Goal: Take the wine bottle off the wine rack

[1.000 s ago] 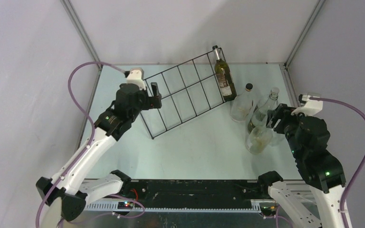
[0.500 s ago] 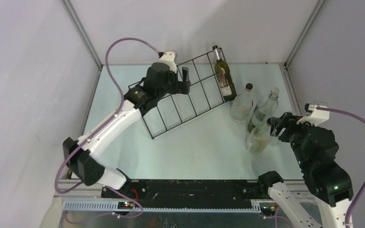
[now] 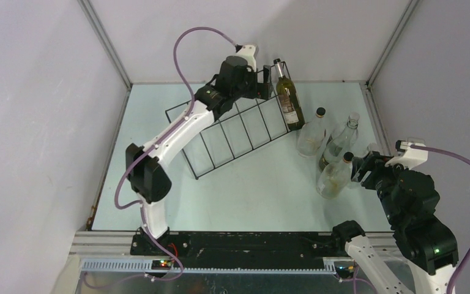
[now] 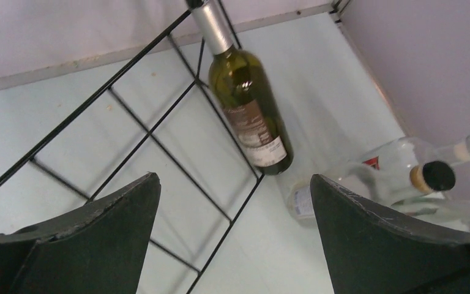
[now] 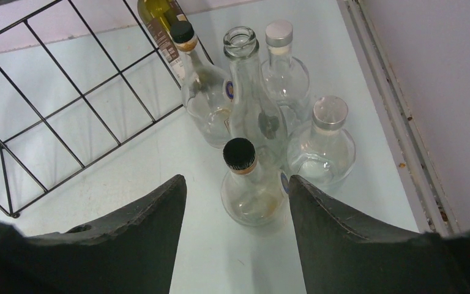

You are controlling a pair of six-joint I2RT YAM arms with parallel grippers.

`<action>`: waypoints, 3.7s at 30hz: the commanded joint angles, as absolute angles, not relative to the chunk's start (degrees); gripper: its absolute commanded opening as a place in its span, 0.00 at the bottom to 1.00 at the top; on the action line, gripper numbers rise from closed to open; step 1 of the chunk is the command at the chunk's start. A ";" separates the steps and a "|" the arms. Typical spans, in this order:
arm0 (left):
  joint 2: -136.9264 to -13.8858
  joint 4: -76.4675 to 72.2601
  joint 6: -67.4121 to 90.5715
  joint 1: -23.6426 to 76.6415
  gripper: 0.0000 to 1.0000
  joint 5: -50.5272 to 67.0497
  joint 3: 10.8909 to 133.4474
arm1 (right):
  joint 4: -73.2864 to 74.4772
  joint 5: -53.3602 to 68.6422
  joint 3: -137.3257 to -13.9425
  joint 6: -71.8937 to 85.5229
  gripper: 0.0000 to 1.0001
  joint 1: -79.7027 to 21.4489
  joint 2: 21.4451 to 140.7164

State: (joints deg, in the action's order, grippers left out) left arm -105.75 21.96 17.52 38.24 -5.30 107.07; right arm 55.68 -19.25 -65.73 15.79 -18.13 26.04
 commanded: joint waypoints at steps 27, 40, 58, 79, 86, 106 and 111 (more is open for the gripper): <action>-131.67 -4.27 30.51 36.65 0.99 -2.21 126.79 | 57.88 -15.69 -67.34 19.96 0.65 -18.00 22.28; -135.55 -7.54 33.53 35.42 0.90 -1.88 127.79 | 57.83 -12.01 -68.24 18.11 0.67 -17.95 22.41; -143.71 -10.23 41.64 34.89 0.91 -5.87 135.60 | 58.97 -12.89 -68.75 20.65 0.67 -17.95 21.23; -148.72 -12.10 47.95 34.28 0.83 -10.18 138.09 | 59.61 -12.51 -68.78 22.04 0.68 -18.01 20.07; -150.92 -12.85 50.48 34.13 0.84 -10.88 138.87 | 59.73 -12.32 -68.75 22.74 0.68 -17.98 20.07; -151.60 -13.05 49.25 31.91 0.42 -10.55 139.33 | 59.75 -12.81 -68.80 21.69 0.68 -17.96 20.48; -149.79 -12.37 45.27 31.90 0.24 -10.64 138.22 | 59.94 -13.42 -68.76 21.30 0.68 -17.93 20.34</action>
State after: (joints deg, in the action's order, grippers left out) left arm -151.50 -14.72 50.02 33.30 -8.43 138.26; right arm 59.96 -12.43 -67.29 22.02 -18.13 19.75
